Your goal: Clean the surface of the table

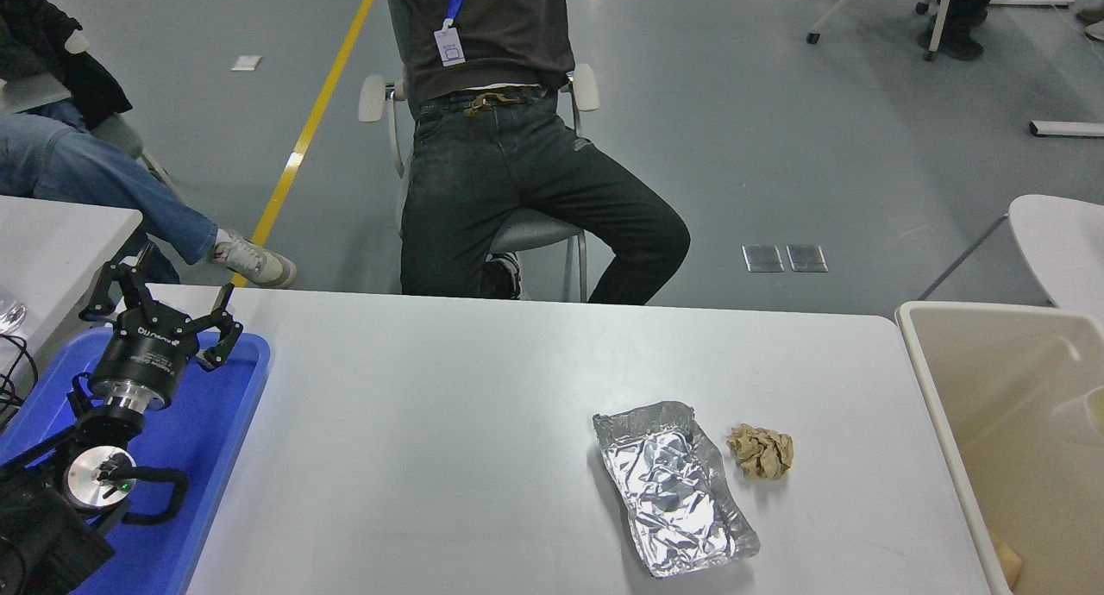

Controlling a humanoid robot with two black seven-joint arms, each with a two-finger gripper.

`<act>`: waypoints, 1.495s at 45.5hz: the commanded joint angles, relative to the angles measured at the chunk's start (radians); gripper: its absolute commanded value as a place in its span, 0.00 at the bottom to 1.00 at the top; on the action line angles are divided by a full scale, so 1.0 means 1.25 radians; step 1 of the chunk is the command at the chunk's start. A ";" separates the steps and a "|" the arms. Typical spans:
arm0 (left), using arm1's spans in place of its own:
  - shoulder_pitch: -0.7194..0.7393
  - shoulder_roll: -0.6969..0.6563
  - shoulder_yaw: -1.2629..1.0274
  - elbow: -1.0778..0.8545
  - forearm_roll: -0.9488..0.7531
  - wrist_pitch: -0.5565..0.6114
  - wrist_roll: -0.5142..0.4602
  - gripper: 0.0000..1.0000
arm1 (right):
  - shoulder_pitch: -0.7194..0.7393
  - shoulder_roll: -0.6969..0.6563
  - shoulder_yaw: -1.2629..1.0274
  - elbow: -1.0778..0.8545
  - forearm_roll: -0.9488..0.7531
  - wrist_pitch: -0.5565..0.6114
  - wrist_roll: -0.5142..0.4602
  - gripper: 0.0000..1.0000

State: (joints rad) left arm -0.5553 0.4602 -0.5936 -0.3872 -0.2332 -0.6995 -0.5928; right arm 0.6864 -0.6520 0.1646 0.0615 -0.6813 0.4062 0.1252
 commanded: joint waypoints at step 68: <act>0.000 0.000 0.000 0.001 0.000 0.000 0.001 1.00 | -0.016 0.070 -0.030 -0.044 0.162 -0.162 0.002 1.00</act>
State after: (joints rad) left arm -0.5553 0.4602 -0.5937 -0.3870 -0.2332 -0.6995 -0.5925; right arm 0.6640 -0.5622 0.1256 0.0079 -0.5114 0.2063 0.1264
